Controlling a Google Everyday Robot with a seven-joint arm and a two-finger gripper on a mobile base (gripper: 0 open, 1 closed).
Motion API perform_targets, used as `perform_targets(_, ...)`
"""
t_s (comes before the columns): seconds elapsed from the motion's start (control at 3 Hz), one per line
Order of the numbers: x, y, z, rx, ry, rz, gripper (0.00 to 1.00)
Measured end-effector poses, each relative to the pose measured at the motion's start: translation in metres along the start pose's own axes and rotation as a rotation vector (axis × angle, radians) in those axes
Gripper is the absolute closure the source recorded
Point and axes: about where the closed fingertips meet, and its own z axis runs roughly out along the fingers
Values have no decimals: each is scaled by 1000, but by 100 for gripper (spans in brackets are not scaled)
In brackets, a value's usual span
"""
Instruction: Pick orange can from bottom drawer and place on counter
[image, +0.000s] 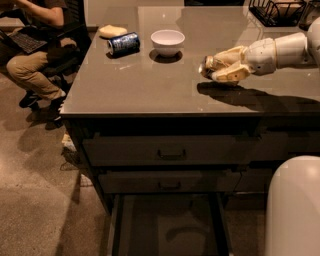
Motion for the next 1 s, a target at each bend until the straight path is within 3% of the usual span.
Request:
perform_targets(0.67, 3, -3, 4, 1, -5, 11, 14)
perform_targets(1.0, 4, -4, 5, 2, -9, 14, 0)
